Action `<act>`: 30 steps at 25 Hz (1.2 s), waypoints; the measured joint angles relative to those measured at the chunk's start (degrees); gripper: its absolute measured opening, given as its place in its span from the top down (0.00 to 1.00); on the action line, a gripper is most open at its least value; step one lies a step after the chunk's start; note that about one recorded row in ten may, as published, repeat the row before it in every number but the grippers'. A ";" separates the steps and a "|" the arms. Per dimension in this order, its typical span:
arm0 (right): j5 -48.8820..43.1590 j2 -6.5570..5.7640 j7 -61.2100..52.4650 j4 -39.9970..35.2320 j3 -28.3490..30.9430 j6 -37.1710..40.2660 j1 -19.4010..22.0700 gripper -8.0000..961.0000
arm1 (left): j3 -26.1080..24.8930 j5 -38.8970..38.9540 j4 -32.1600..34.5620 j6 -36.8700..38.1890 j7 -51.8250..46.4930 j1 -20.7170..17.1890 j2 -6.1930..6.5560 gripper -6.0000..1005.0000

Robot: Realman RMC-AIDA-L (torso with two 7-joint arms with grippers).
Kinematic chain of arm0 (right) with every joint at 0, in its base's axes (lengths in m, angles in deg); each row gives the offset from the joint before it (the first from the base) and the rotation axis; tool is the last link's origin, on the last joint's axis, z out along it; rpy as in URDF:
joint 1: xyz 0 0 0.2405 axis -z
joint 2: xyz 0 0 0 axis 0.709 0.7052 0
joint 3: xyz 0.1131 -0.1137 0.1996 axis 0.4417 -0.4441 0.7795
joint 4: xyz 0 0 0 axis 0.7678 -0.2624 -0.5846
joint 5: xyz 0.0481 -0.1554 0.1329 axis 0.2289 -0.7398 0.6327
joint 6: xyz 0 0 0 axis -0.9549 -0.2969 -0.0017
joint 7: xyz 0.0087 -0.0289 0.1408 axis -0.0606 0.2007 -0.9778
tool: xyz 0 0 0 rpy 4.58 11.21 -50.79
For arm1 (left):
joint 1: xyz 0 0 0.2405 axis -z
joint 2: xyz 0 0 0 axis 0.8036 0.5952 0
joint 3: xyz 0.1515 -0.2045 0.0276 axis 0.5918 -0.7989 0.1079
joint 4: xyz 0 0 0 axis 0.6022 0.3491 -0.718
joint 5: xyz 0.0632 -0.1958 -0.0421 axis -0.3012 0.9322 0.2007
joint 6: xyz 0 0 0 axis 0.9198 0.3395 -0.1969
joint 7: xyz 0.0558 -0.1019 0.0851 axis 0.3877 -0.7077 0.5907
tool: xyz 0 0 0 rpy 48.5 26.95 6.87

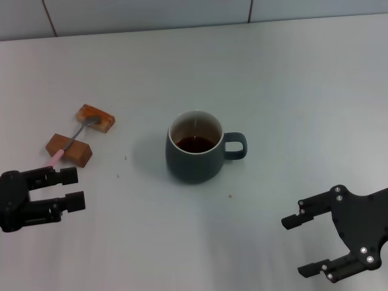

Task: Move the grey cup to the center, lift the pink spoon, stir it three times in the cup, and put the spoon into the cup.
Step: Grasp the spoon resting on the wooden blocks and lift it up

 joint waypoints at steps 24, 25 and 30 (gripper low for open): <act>0.09 -0.27 -0.55 -0.42 0.32 0.81 -0.93 0.28 | -13.83 0.33 -14.33 -9.79 -28.16 -7.33 -0.35 0.24; 0.09 -0.27 -0.56 -0.61 0.34 0.81 -0.93 0.28 | -14.59 0.32 -15.26 -10.89 -28.17 -7.84 -0.43 0.24; 0.09 -0.20 -0.59 -0.90 0.34 0.70 -0.89 0.28 | -14.97 0.35 -15.59 -12.20 -28.11 -8.72 -0.65 0.25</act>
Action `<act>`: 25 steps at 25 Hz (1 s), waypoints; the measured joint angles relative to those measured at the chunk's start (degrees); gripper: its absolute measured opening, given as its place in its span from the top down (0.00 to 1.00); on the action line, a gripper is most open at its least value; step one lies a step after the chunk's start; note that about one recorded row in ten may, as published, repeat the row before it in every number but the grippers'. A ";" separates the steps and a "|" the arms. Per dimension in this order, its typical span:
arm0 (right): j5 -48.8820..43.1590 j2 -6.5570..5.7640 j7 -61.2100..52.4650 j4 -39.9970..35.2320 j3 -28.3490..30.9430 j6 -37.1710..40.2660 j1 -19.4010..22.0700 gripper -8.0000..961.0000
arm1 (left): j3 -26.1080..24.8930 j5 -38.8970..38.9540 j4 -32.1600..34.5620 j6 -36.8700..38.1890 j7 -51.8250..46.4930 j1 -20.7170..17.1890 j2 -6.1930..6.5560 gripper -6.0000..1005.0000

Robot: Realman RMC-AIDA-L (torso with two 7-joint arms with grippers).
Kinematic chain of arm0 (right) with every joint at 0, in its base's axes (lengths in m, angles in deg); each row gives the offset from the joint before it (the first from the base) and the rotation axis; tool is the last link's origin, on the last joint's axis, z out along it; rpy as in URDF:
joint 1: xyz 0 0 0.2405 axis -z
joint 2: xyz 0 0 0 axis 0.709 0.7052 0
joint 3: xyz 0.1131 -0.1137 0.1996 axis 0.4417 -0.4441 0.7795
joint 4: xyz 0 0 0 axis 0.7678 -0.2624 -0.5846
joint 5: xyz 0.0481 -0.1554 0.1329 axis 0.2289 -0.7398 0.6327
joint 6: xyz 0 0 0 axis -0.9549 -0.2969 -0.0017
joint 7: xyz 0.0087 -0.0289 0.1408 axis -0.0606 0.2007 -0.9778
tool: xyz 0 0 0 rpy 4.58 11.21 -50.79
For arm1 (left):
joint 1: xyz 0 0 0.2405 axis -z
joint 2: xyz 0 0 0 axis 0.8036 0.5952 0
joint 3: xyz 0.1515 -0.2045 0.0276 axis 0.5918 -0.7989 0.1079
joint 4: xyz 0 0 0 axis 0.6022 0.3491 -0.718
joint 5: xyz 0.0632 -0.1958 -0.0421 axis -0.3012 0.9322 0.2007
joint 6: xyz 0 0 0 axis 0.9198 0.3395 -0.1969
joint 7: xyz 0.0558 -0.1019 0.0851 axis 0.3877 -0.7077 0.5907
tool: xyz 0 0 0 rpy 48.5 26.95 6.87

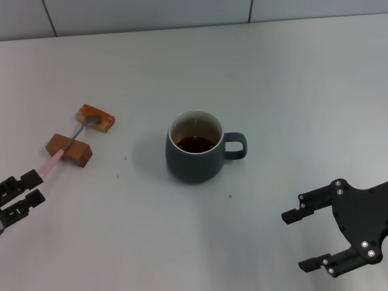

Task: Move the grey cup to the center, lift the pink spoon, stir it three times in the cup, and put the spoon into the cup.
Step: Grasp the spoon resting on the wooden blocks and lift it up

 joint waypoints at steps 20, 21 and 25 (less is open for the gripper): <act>-0.18 -0.04 -0.09 -0.13 0.08 -0.33 0.05 0.28 | 0.37 -0.41 0.54 -10.36 -4.62 0.90 -1.23 0.27; -0.18 -0.04 -0.09 -0.13 0.08 -0.33 0.05 0.28 | 0.37 -0.41 0.54 -10.36 -4.62 0.90 -1.23 0.27; -0.18 -0.06 -0.48 -0.46 0.08 -0.41 0.05 0.28 | 0.15 -0.40 0.54 -11.52 -6.09 0.98 -1.20 0.28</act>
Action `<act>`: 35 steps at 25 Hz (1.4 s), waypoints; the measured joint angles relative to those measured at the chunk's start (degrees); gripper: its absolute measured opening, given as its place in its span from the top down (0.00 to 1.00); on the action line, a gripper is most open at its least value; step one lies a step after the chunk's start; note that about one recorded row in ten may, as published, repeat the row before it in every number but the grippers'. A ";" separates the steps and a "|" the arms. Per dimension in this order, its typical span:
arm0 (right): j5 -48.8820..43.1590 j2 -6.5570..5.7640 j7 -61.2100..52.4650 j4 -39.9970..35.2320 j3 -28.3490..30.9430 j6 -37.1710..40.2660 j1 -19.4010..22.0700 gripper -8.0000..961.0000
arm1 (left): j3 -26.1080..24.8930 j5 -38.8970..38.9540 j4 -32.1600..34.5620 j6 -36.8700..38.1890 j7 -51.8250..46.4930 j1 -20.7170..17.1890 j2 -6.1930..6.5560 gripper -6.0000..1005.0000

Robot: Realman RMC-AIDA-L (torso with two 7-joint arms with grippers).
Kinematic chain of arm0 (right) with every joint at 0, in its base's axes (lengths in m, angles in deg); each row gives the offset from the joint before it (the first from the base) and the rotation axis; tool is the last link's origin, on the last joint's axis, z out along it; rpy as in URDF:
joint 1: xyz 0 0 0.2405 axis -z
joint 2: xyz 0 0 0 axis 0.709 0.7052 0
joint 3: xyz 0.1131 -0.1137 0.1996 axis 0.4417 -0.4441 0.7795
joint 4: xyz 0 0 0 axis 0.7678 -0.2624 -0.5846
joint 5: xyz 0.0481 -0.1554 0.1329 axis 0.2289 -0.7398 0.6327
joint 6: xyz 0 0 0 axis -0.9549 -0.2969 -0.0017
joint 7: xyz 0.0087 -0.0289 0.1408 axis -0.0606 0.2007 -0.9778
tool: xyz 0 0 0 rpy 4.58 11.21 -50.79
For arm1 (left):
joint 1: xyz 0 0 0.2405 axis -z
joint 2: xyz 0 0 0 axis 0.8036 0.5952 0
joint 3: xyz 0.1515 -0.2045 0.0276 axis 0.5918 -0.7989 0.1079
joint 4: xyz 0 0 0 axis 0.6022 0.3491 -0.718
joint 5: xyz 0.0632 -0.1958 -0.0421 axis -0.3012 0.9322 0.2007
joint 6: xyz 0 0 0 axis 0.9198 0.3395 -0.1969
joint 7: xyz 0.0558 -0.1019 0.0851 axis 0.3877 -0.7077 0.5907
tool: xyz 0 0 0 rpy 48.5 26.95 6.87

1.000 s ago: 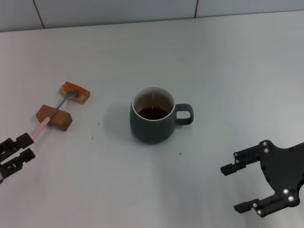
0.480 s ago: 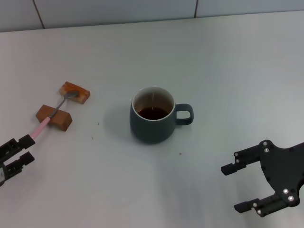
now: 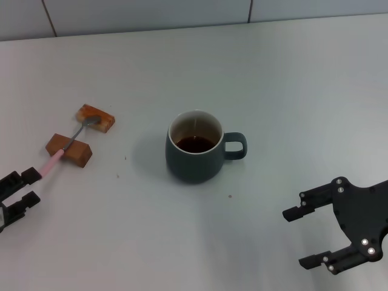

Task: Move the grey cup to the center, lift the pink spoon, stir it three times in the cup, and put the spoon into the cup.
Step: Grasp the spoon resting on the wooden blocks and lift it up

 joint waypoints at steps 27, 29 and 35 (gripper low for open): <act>-0.09 0.18 -0.14 -0.97 0.00 0.06 0.17 0.28 | -0.18 0.01 0.00 -2.47 -2.49 0.89 -0.71 0.31; -0.09 0.18 -0.14 -0.97 0.00 0.07 0.17 0.28 | -0.15 0.01 0.00 -2.56 -2.70 1.01 -0.67 0.31; -0.09 0.18 -0.13 -1.15 0.00 0.16 0.17 0.28 | 0.01 0.01 0.00 -2.94 -2.91 1.17 -0.62 0.32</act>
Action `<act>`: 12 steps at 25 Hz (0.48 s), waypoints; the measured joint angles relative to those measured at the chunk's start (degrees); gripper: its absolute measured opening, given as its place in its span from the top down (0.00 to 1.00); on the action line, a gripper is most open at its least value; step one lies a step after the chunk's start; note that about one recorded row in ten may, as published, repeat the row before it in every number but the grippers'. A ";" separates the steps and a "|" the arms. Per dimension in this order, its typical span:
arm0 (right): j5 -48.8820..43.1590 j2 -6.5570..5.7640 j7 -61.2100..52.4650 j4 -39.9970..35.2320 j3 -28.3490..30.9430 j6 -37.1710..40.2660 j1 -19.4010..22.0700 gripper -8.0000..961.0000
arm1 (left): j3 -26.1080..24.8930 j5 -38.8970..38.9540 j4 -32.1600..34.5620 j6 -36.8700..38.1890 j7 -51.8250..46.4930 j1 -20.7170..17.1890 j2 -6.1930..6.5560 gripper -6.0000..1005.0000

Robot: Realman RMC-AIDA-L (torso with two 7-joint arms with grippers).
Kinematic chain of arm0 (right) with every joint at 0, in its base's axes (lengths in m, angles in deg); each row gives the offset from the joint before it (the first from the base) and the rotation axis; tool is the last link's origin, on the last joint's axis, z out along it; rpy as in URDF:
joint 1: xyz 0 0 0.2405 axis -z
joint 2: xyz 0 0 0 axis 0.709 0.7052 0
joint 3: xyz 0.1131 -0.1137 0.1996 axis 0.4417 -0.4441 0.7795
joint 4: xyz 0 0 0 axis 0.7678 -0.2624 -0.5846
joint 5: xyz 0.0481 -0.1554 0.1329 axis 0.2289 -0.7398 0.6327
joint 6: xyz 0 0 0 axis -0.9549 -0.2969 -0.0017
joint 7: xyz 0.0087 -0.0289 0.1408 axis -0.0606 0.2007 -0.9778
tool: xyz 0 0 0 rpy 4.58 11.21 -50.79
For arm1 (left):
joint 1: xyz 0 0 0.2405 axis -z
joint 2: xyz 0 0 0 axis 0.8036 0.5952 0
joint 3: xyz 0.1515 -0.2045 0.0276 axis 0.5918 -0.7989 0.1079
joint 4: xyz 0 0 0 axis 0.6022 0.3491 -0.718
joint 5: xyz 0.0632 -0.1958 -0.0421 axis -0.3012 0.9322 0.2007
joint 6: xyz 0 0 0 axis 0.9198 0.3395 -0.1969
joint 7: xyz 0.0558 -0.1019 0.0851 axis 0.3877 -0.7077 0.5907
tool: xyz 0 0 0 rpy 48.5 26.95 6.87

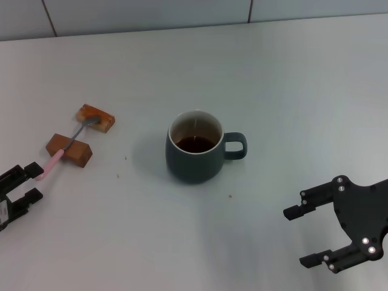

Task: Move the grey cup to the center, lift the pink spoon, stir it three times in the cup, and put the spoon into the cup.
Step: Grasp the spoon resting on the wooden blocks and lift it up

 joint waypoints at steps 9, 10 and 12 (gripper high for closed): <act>0.00 0.00 0.00 0.01 0.00 0.01 -0.08 0.28 | 0.11 -0.01 -0.30 -0.43 -0.13 0.80 0.06 0.33; 0.00 0.00 0.00 0.01 0.00 0.01 -0.09 0.28 | 0.14 -0.01 -0.35 -0.47 -0.13 0.89 0.06 0.33; 0.00 0.00 -0.01 0.01 0.00 0.00 -0.09 0.28 | 0.15 -0.01 -0.42 -0.53 -0.26 0.98 0.07 0.33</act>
